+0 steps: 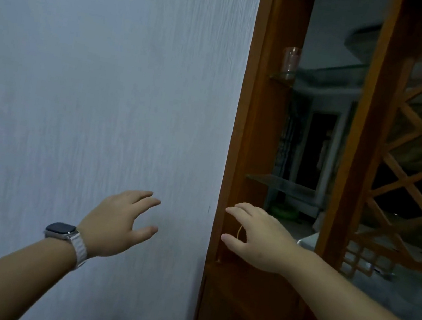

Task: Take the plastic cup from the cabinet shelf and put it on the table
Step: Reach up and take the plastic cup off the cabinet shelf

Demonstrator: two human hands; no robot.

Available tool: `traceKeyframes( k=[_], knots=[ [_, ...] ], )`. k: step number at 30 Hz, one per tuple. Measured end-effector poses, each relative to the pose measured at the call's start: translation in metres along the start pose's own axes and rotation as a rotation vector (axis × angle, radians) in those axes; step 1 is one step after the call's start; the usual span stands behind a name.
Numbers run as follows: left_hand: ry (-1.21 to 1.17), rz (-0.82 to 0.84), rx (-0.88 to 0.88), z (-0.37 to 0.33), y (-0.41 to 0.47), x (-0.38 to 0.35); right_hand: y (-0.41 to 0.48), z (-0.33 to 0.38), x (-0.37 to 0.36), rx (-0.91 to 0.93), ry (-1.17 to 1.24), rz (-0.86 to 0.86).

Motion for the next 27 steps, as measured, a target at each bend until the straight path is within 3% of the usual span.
traceKeyframes(
  k=[14,27],
  knots=[
    [-0.048,0.071,0.014,0.036,0.153,-0.122,0.154,-0.093,-0.069,0.014,0.079,0.103],
    [0.054,-0.021,-0.162,0.056,0.264,-0.116,0.231,-0.092,-0.040,0.064,0.035,-0.020]
  ],
)
Point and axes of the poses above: each hand's wrist, its own y-axis towards the middle knuckle, its own x-axis out of the back of the hand, z = x × y, the point moved 7 cm from there along y, towards the middle knuckle, and after that the axes turned 15 degrees about -x, right-handed, at the moved point
